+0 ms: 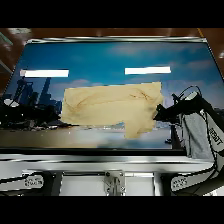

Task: Fold the shirts.

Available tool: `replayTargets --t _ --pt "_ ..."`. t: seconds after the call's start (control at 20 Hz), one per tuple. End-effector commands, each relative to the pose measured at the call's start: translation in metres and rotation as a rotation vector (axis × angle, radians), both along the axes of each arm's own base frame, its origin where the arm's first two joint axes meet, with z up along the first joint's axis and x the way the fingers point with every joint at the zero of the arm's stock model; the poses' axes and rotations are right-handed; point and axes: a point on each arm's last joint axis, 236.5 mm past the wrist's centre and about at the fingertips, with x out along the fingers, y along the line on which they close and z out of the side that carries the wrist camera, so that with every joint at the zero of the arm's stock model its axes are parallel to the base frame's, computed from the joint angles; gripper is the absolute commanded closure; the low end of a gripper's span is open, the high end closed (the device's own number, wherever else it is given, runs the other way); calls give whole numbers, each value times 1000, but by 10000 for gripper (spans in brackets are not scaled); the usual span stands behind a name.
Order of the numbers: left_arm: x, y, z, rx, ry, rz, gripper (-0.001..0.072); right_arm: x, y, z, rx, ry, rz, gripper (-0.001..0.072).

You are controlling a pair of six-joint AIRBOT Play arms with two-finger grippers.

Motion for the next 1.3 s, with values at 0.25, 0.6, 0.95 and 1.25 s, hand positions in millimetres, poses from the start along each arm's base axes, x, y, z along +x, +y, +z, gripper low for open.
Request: replayTargets --t 0.25,0.6,0.95,1.25 --pt "64 6 212 180 -594 -76 673 85 -13 212 -217 -749 224 650" --pt "-81 -21 600 521 -1543 31 673 -64 -28 631 -772 -1766 52 649" --pt "-214 -11 616 786 -1556 186 673 -216 -31 654 -930 -1792 -61 649" --pt "-208 4 557 841 -1311 120 672 -208 -31 594 -860 -1549 21 649"
